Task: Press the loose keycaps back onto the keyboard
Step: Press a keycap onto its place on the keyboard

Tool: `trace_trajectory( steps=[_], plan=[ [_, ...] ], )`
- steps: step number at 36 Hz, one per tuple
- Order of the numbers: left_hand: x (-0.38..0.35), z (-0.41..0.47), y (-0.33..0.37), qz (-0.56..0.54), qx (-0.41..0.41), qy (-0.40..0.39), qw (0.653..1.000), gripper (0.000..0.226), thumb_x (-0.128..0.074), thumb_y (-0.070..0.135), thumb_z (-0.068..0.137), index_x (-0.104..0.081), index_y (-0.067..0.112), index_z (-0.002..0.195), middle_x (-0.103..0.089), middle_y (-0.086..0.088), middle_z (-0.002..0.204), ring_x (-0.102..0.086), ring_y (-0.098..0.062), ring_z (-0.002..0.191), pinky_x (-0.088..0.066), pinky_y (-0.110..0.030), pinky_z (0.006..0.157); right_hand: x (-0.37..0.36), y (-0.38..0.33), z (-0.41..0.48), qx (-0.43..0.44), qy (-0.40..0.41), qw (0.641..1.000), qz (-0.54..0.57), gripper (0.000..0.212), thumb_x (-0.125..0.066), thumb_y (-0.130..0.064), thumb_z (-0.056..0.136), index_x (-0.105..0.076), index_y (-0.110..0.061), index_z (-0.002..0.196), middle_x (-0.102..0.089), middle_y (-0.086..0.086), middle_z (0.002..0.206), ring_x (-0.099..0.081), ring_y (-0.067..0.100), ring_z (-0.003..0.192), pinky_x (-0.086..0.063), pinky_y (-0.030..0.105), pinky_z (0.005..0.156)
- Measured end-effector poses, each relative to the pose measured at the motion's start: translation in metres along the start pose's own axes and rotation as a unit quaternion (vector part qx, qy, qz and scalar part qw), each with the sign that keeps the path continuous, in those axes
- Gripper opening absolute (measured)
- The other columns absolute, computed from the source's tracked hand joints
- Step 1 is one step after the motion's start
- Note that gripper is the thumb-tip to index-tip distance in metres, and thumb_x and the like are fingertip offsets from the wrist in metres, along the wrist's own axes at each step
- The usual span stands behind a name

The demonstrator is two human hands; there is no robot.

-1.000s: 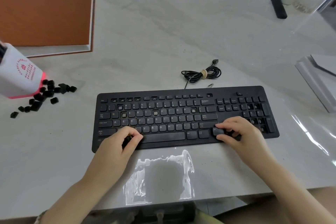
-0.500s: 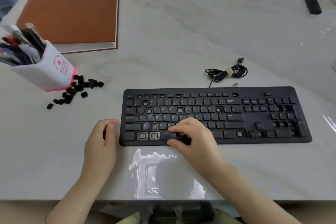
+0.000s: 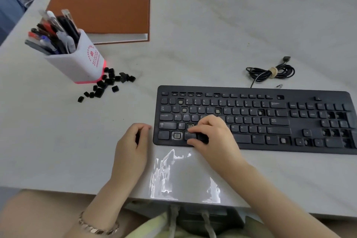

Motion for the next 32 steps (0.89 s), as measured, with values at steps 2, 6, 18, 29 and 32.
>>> trace_trajectory(
  steps=[2,6,18,29,32],
  plan=[
    [0.001,-0.001,-0.001,-0.003,0.002,-0.001,1.0,0.016,-0.045,0.016,0.097,-0.06,0.019,0.093,-0.061,0.013,0.082,-0.054,0.01,0.074,-0.037,-0.001,0.062,0.0,0.001,0.0,-0.002,0.0,1.0,-0.002,0.023,-0.077,-0.016,0.074,-0.074,-0.015,0.096,-0.047,-0.009,0.086,-0.042,0.009,0.089,-0.03,0.02,0.083],
    [0.0,0.0,-0.004,0.003,0.004,-0.015,1.0,0.018,-0.044,0.016,0.097,-0.06,0.021,0.091,-0.062,0.013,0.081,-0.054,0.004,0.079,-0.037,-0.003,0.062,0.002,-0.008,-0.008,0.048,0.041,0.996,-0.069,0.018,-0.082,-0.009,0.065,-0.074,-0.01,0.082,-0.054,0.001,0.076,-0.051,0.021,0.07,-0.046,0.034,0.06],
    [0.001,-0.003,-0.005,-0.026,0.025,-0.04,0.999,0.032,-0.035,0.016,0.101,-0.045,0.024,0.13,-0.044,0.023,0.122,-0.038,0.009,0.113,-0.024,0.005,0.088,-0.006,-0.021,-0.026,0.163,0.115,0.952,-0.234,0.03,-0.049,-0.024,0.087,-0.071,-0.005,0.096,-0.065,0.017,0.104,-0.045,0.027,0.104,-0.034,0.035,0.081],
    [0.01,-0.005,0.023,-0.077,-0.021,-0.047,0.996,0.021,-0.067,0.021,0.081,-0.05,0.032,0.087,-0.058,0.007,0.073,-0.051,0.002,0.065,-0.039,-0.006,0.062,-0.009,-0.008,-0.029,0.105,0.056,0.977,-0.175,0.034,-0.046,-0.029,0.085,-0.07,-0.013,0.103,-0.06,0.009,0.118,-0.044,0.023,0.114,-0.034,0.033,0.097],
    [0.009,-0.007,0.037,-0.098,-0.044,-0.068,0.992,0.023,-0.068,0.034,0.065,-0.053,0.031,0.083,-0.059,0.014,0.066,-0.05,0.001,0.06,-0.039,-0.007,0.059,-0.003,-0.005,-0.024,0.061,0.064,0.994,-0.065,0.026,-0.058,-0.023,0.081,-0.072,-0.012,0.099,-0.06,0.005,0.112,-0.043,0.018,0.112,-0.036,0.028,0.1]
  ],
)
Point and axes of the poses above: each hand's wrist, its own z-axis towards the middle knuckle, its own x-axis out of the back of the hand, y = z × x, the point moved 6 cm from there along z, towards the middle knuckle
